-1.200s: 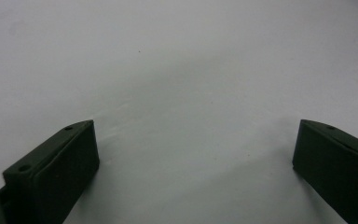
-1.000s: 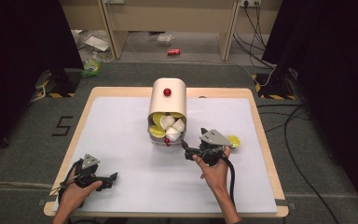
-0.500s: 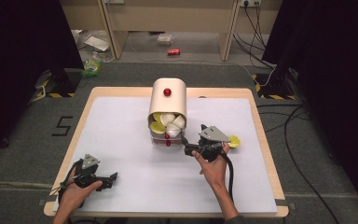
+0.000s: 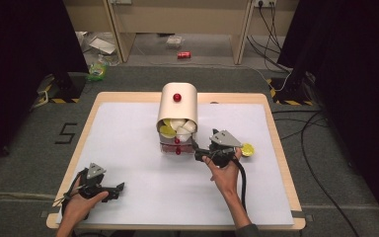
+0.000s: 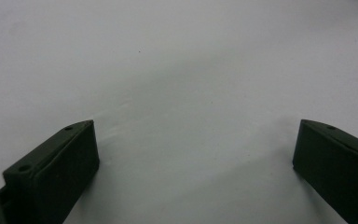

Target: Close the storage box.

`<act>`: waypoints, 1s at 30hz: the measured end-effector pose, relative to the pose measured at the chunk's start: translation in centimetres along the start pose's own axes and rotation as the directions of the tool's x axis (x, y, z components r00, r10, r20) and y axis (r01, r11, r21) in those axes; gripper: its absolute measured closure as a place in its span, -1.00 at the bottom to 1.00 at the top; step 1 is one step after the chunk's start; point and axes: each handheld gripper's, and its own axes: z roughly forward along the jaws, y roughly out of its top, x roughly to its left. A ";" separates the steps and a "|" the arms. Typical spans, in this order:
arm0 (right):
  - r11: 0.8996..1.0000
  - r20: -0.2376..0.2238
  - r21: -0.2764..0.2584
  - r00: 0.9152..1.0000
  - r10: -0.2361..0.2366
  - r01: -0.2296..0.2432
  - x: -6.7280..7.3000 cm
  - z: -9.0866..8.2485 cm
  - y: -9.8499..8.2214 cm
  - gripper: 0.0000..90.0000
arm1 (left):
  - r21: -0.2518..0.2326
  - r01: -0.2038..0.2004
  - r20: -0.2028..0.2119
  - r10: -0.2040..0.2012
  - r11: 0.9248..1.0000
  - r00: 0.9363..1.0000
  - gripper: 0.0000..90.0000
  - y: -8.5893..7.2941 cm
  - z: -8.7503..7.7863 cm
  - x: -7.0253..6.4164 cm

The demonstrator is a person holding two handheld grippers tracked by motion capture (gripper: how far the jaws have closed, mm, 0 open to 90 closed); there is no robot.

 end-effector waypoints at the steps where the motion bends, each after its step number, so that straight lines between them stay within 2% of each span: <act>1: 1.000 0.001 -0.001 1.000 0.000 0.000 -0.1 0.1 0.0 -0.66 | 0.000 -0.001 0.000 0.001 1.000 1.000 -1.00 0.0 0.0 0.0; 11: 1.000 0.006 0.002 1.000 0.015 -0.015 -0.2 0.4 0.1 -0.66 | 0.000 0.000 0.000 0.000 1.000 1.000 -1.00 0.0 0.0 0.0; 26: 1.000 0.023 0.006 1.000 0.001 -0.001 -0.7 0.5 0.3 -0.68 | 0.000 -0.001 0.000 0.001 1.000 1.000 -1.00 0.0 0.0 0.0; 30: 1.000 0.021 0.009 1.000 0.008 -0.008 -0.5 0.4 0.3 -0.60 | 0.000 0.001 0.001 -0.001 1.000 1.000 -1.00 0.0 0.0 0.0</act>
